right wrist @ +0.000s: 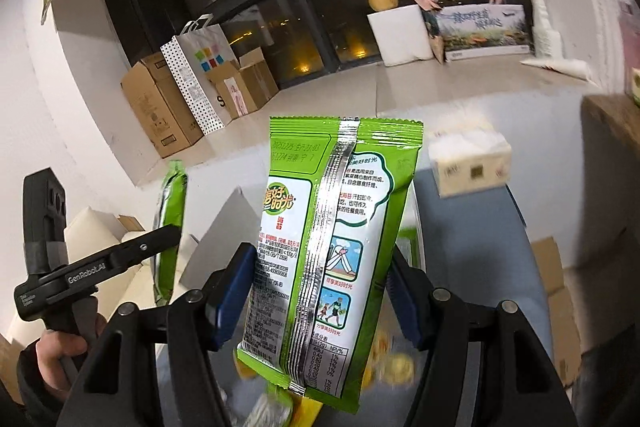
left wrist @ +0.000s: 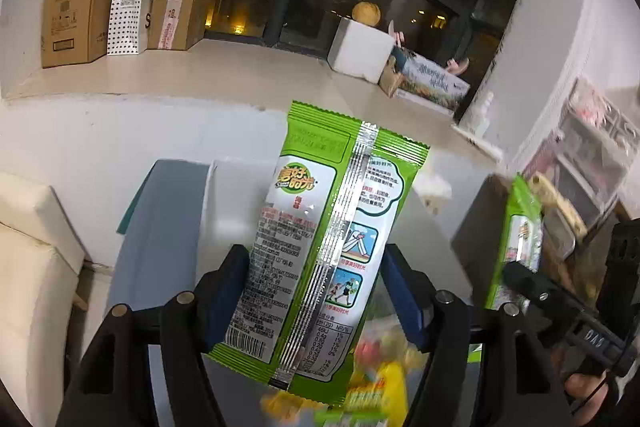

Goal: Organize snacks
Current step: 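Drop both green packets into the white box and open both grippers, then grasp a green packet with the left gripper while the right grasps the yellow packet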

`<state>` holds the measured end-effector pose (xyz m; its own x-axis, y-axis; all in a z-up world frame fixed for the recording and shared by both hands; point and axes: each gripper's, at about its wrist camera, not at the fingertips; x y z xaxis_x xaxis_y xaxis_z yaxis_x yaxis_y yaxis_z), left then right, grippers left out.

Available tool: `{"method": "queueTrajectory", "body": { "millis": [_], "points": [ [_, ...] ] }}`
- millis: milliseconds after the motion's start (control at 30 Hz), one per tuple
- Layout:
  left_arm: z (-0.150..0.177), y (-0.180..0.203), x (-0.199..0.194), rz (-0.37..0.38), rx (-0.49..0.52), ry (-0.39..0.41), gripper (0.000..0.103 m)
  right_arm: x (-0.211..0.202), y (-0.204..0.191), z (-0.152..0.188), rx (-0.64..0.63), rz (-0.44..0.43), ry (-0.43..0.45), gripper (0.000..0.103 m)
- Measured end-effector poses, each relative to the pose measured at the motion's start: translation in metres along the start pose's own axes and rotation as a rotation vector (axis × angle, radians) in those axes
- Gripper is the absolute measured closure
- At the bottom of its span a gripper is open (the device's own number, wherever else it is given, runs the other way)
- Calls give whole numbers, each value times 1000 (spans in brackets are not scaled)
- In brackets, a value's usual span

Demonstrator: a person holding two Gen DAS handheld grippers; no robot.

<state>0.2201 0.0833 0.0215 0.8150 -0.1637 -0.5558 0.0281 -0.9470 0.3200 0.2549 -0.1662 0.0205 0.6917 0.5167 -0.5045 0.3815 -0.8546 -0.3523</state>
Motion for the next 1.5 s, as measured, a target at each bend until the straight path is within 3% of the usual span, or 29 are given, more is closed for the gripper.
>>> {"method": "queueTrajectory", "body": {
  "millis": [133,233,267,333,533,767,867,933,1033,1167,1333,1500],
  "points": [
    [-23,7,25,-3,-13,-8,28,35,-3,-30,-37,-3,-18,34],
    [-26,11,45,-2,-8,-50,13,71,0,-44,-49,12,-73,29],
    [-27,11,52,-9,-13,-62,2,80,3,-46,-46,35,-89,25],
    [-26,9,63,-41,-21,-77,0,93,10,-46,-40,52,-103,1],
    [-13,-4,82,-46,-48,-158,0,92,23,-39,-25,71,-118,0],
    [2,0,51,-42,31,-123,0,59,11,-32,-29,9,-81,0],
    [21,-1,23,-56,71,-117,0,35,-1,-12,-39,-35,-76,0],
    [40,-4,4,-27,80,-134,0,23,-6,6,-48,-54,-90,0],
    [73,-13,-20,-24,52,-150,0,9,-12,44,-32,-88,-140,0],
    [115,-25,-36,-9,-16,-183,0,2,-8,94,31,-62,-200,0],
    [164,-25,-46,9,-18,-236,0,16,18,135,203,-82,-286,0],
    [190,-20,-49,21,-12,-257,0,44,24,146,284,-124,-358,0]
  ]
}}
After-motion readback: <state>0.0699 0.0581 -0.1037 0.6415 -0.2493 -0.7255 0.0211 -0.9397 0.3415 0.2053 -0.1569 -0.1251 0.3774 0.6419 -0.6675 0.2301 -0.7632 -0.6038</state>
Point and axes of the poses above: each gripper's, at about its wrist camera, not at the fingertips, and x roughly the way its jaws point, y to its right, z to its underside, and after that the axes turned 4 degrees about y, right-handed
